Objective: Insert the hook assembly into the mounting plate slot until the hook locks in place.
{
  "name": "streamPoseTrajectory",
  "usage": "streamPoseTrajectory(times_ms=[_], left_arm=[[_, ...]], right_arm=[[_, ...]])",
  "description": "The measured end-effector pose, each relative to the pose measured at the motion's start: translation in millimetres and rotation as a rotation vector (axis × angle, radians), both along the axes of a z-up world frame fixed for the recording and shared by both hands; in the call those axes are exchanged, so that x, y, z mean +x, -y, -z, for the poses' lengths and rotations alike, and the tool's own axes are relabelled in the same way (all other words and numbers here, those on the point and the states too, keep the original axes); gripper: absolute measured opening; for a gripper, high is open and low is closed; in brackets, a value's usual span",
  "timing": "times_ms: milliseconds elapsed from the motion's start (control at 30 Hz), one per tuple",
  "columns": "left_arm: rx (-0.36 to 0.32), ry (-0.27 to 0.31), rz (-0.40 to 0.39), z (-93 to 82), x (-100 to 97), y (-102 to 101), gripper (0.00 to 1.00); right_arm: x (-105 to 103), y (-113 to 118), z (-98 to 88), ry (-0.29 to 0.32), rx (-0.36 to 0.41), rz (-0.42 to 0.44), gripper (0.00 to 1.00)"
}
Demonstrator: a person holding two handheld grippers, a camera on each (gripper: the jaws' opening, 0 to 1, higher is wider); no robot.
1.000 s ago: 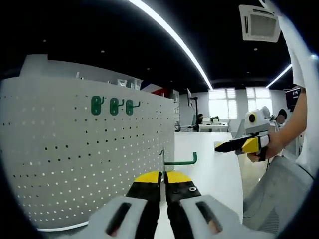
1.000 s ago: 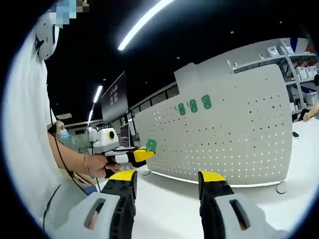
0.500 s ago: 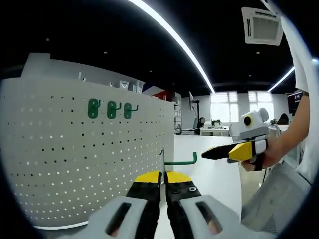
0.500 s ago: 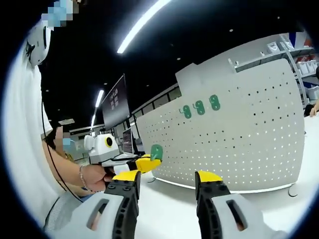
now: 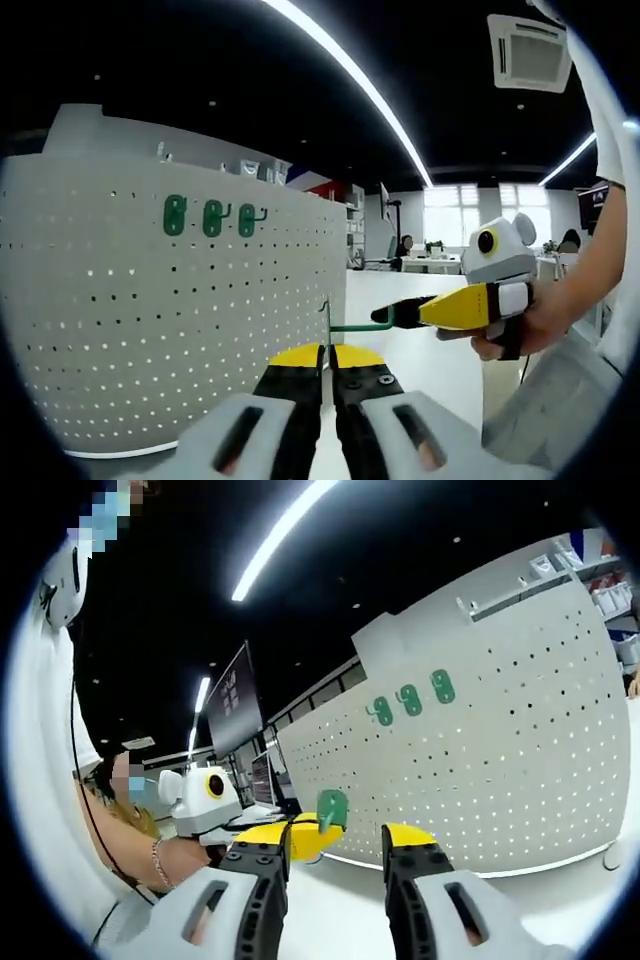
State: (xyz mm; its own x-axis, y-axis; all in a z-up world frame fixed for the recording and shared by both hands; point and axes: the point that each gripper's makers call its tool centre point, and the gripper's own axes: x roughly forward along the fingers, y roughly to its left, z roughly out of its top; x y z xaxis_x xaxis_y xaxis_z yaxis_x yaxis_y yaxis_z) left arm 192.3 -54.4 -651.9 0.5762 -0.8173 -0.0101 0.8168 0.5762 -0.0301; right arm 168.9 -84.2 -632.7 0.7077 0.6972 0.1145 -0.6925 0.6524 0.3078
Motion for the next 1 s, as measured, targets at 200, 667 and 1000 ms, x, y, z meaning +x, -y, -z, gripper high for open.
streamPoseTrajectory(times_ms=[200, 667, 1000], left_arm=[[-0.002, 0.002, -0.011, -0.5, -0.7, 1.8, 0.02], [-0.009, -0.004, -0.012, -0.7, -4.2, 8.1, 0.02], [-0.019, -0.015, -0.017, -0.4, -5.2, 8.5, 0.02]], right_arm=[[3.8, -7.5, -1.3, 0.001, -0.003, 0.001, 0.25], [8.3, -17.7, -2.3, -0.009, -0.006, 0.015, 0.11], [11.3, -17.5, 0.7, -0.010, -0.025, 0.034, 0.04]])
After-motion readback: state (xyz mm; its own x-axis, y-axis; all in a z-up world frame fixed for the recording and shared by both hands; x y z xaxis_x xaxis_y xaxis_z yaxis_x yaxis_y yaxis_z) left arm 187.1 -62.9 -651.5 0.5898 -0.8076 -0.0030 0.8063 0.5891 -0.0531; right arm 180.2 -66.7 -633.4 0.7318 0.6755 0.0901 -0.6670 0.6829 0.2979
